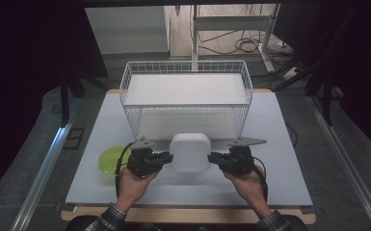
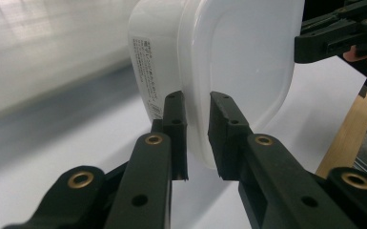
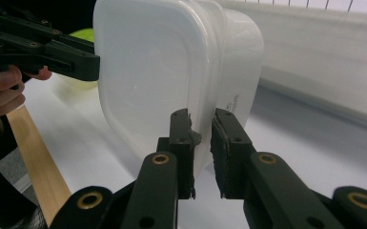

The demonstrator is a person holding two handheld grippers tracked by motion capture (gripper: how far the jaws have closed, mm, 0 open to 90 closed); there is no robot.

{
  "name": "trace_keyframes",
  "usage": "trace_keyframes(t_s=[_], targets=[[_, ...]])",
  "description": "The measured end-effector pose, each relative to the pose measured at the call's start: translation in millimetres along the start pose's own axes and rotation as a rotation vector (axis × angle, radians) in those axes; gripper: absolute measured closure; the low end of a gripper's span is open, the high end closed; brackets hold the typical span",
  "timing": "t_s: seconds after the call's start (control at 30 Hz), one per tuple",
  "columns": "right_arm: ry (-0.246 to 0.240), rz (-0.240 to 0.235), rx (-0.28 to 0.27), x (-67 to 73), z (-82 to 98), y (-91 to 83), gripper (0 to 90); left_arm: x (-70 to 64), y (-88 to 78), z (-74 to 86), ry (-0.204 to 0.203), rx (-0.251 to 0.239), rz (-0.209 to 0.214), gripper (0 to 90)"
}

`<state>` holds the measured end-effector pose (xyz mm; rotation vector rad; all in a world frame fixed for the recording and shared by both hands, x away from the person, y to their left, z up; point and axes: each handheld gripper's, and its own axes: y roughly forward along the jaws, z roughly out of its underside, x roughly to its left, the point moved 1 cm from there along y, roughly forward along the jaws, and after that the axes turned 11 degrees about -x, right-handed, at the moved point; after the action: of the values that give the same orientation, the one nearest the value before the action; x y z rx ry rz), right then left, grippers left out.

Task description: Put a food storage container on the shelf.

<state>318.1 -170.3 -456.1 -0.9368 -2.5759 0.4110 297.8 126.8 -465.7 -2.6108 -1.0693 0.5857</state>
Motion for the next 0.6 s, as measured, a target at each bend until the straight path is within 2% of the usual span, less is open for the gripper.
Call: trace_keyframes(t_s=[0.23,0.43,0.47,0.5,0.6], targets=[[-0.026,0.001,-0.029,1.6,-16.4,-0.8,79.1,-0.1,-5.5,-17.5,0.031,-0.028,-0.014,78.8],[-0.064,0.004,-0.054,7.0,-45.7,-3.3,79.1,0.5,-16.4,-42.1,0.061,-0.071,-0.025,78.9],[-0.067,0.003,-0.058,7.4,-48.7,-3.2,79.1,0.5,-16.4,-42.1,0.061,-0.071,-0.025,78.9],[-0.07,0.002,-0.061,7.8,-52.8,-3.2,79.0,0.8,-19.5,-49.5,0.07,-0.082,-0.029,78.9],[-0.078,0.0,-0.07,8.7,-60.6,-3.3,79.0,0.9,-22.8,-58.1,0.08,-0.092,-0.033,79.0]])
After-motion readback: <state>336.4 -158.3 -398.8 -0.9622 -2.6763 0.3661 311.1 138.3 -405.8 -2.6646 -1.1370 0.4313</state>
